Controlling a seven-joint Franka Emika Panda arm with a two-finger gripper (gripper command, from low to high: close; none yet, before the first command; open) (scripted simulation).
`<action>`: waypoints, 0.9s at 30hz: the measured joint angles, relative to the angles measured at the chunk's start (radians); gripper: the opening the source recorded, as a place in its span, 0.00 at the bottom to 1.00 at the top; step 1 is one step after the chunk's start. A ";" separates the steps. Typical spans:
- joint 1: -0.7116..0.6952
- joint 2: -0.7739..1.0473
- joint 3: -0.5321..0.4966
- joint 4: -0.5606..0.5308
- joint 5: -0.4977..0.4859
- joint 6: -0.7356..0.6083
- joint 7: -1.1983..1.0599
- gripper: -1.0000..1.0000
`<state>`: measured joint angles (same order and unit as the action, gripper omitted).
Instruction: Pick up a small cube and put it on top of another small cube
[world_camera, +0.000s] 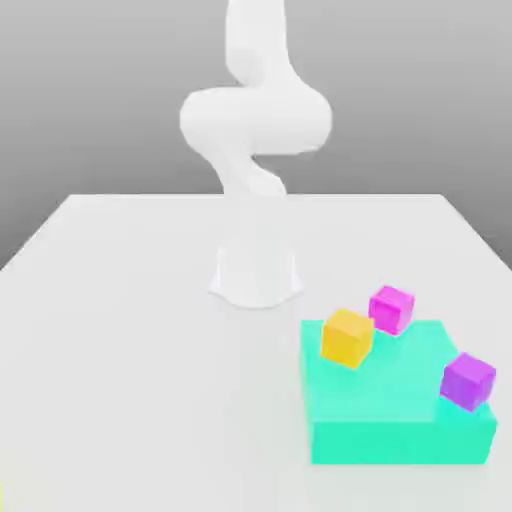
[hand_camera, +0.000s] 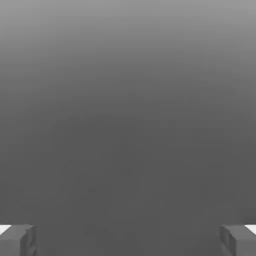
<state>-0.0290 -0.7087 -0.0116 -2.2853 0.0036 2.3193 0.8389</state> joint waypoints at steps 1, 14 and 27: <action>-0.012 0.039 -0.005 0.006 0.002 0.008 0.017 0.50; -0.142 0.513 -0.091 0.083 0.030 0.107 0.213 0.50; -0.277 0.989 -0.175 0.161 0.122 0.202 0.363 0.50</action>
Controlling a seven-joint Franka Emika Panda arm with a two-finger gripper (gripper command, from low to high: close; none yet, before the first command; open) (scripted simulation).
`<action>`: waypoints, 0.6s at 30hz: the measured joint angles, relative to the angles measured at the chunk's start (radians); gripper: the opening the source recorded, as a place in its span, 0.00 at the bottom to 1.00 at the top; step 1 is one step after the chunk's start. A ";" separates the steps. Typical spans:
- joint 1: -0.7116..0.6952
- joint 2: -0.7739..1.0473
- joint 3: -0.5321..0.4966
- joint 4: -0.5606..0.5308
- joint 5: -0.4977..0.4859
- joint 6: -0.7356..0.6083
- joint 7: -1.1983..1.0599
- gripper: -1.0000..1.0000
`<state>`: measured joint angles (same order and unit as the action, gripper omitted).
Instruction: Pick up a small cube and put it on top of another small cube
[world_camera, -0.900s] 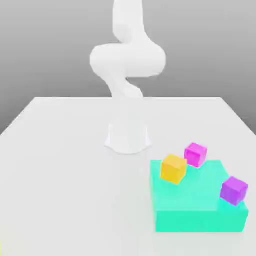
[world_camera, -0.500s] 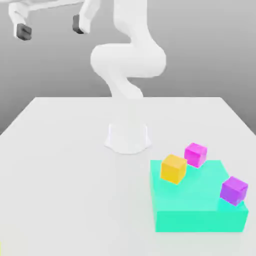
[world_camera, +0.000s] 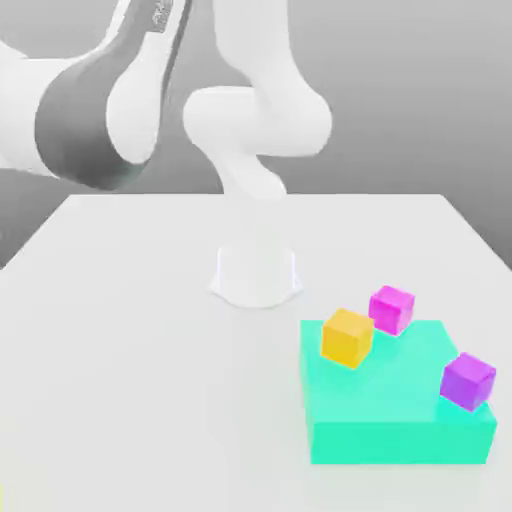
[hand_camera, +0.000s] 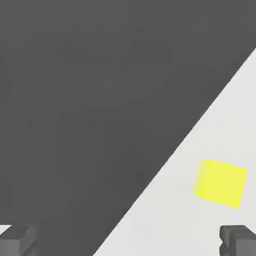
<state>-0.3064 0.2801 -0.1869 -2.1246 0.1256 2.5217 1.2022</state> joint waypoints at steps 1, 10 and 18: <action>-0.012 0.037 -0.004 0.006 0.008 0.007 0.010 0.50; -0.092 0.348 0.013 0.070 0.099 0.145 0.024 0.00; -0.085 0.320 0.004 0.062 0.092 0.124 0.029 0.00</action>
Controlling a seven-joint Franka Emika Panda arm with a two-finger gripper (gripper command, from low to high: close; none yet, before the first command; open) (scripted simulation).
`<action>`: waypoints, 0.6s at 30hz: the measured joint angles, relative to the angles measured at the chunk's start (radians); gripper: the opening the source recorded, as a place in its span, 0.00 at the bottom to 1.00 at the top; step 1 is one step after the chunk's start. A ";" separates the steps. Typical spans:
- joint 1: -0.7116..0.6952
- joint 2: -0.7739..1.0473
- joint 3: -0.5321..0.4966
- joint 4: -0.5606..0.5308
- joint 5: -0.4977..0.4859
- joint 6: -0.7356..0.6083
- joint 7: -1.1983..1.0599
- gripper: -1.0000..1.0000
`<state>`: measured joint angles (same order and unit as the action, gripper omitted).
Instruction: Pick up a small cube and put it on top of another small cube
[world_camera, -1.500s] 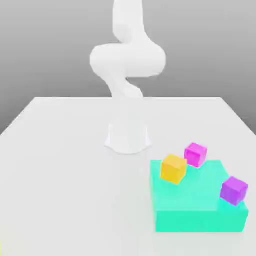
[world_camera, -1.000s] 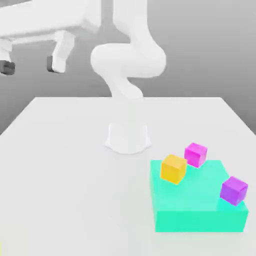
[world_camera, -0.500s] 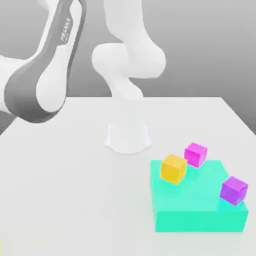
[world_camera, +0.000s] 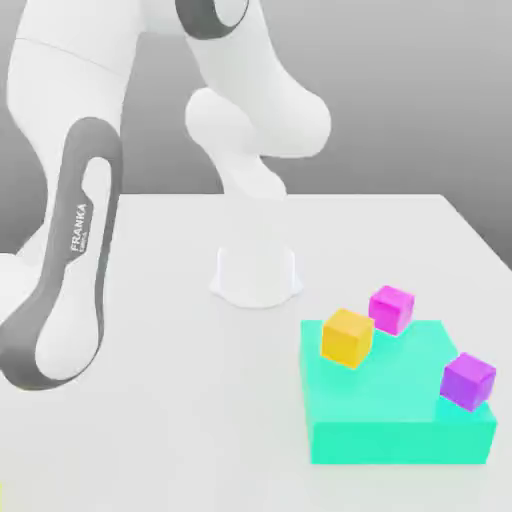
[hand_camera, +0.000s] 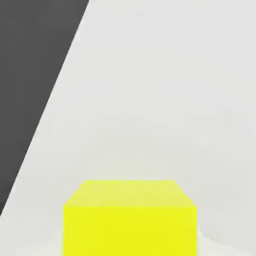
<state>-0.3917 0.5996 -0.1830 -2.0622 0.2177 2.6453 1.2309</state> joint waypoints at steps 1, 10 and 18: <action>0.008 -0.030 -0.010 -0.008 -0.007 -0.022 0.005 0.00; 0.145 -0.357 0.081 -0.217 -0.073 -0.128 -0.046 0.00; 0.341 -0.649 0.202 -0.446 -0.083 -0.186 -0.154 0.00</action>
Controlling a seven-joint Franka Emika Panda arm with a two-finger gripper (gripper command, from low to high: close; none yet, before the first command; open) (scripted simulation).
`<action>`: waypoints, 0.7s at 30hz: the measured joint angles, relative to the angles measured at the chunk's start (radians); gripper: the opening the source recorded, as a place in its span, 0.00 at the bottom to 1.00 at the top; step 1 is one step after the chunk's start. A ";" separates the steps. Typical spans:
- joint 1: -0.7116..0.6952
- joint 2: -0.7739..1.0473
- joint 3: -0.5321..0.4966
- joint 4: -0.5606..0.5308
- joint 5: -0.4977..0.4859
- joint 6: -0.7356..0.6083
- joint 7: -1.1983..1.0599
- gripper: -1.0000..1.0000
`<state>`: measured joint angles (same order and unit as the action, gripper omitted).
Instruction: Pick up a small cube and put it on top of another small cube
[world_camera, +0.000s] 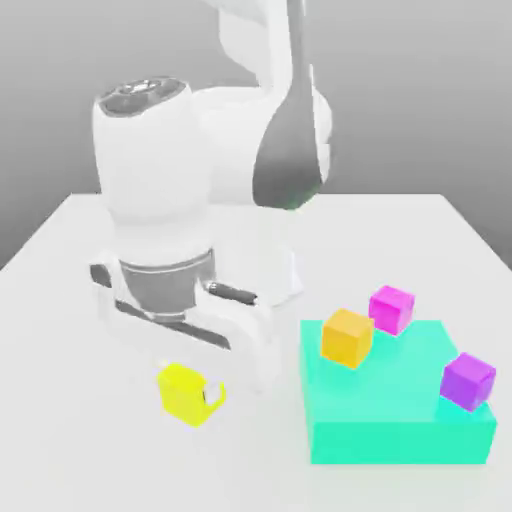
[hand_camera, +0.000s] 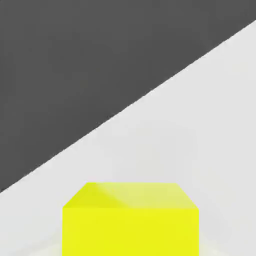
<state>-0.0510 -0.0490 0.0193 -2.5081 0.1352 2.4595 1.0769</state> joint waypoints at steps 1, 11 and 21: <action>0.017 -0.036 0.009 -0.029 0.000 -0.007 -0.014 0.00; 0.219 -0.397 0.142 -0.314 0.013 -0.080 -0.167 0.00; 0.274 -0.301 0.207 -0.447 0.019 0.149 -0.207 1.00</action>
<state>0.2227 -0.3503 0.2261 -2.9553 0.1542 2.6081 0.8694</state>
